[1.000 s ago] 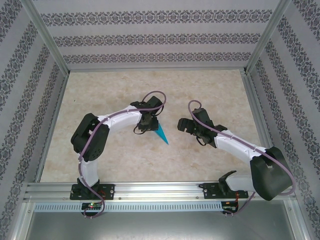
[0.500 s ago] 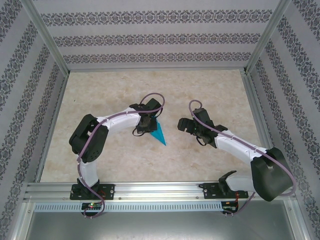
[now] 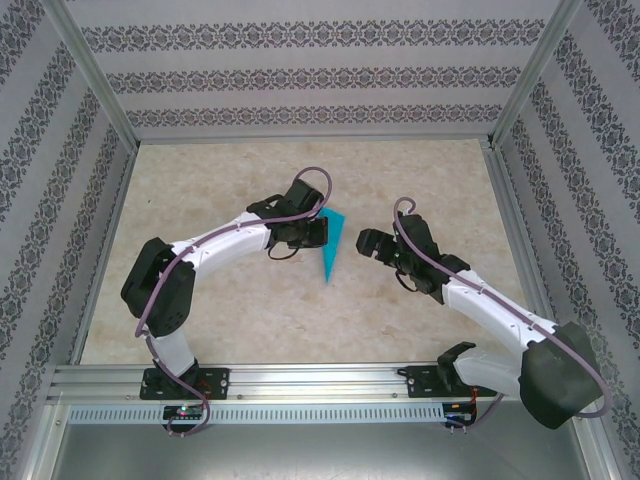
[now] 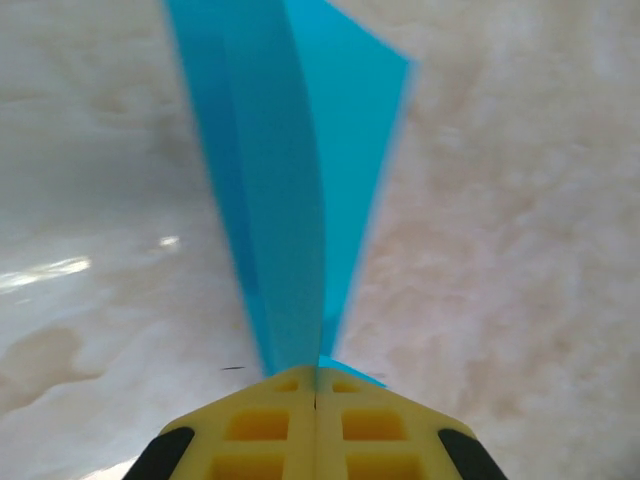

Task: Fold a paper plane with a square sheet of paper (pick it up from the middle)
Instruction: Turn over a paper plane at the center of the table.

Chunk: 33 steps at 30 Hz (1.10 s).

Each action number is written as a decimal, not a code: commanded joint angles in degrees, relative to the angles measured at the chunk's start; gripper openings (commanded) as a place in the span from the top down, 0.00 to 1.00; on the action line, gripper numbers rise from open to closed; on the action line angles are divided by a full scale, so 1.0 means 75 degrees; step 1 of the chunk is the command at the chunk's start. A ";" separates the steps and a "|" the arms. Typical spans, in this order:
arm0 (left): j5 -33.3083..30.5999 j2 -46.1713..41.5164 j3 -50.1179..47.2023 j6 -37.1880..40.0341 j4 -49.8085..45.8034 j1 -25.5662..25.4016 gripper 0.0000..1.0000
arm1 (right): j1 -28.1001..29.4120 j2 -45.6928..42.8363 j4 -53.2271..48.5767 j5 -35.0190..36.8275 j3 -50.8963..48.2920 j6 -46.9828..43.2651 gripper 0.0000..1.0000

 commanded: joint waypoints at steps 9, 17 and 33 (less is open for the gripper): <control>0.1467 -0.0339 -0.1065 -0.0058 0.1905 0.0395 0.94 | -0.0008 0.0552 0.1084 -0.1284 -0.0036 0.0364 0.28; 0.1647 0.0017 -0.1816 -0.0267 0.2694 0.0765 0.94 | 0.0496 0.1648 0.0956 -0.1376 0.0574 0.0142 0.53; 0.1423 0.0000 -0.2716 -0.0363 0.2892 0.1282 0.95 | 0.1616 0.4021 -0.0402 -0.0819 0.2730 -0.0584 0.70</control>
